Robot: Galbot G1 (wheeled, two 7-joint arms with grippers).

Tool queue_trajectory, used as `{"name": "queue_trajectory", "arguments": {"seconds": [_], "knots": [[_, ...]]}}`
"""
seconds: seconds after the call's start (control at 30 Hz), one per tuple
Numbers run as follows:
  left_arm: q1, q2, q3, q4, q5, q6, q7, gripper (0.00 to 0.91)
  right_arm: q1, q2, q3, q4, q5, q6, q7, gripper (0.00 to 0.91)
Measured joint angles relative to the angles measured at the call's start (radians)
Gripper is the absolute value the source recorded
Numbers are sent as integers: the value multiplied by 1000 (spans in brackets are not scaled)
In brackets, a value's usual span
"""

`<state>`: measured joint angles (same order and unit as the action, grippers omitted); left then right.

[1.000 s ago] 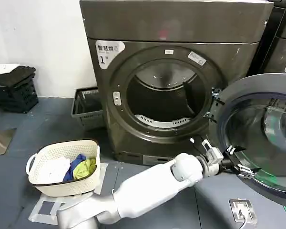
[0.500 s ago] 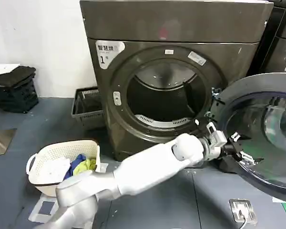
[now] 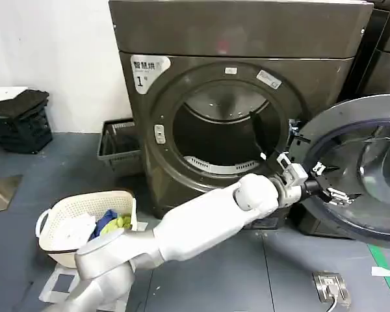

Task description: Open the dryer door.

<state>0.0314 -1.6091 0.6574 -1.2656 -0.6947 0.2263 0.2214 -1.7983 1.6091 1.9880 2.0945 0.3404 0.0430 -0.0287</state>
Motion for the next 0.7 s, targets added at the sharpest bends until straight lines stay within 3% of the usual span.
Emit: {"name": "queue_trajectory", "arguments": {"seconds": [0.47,0.7], "knots": [[22,0,-13,-63,7,79,9,907,-11,0,-3,-28,3,22,-4,907],[53,0,-15,-192,1,105,50,907,-1,0,-20,-46,-11,28,-6,907]]}}
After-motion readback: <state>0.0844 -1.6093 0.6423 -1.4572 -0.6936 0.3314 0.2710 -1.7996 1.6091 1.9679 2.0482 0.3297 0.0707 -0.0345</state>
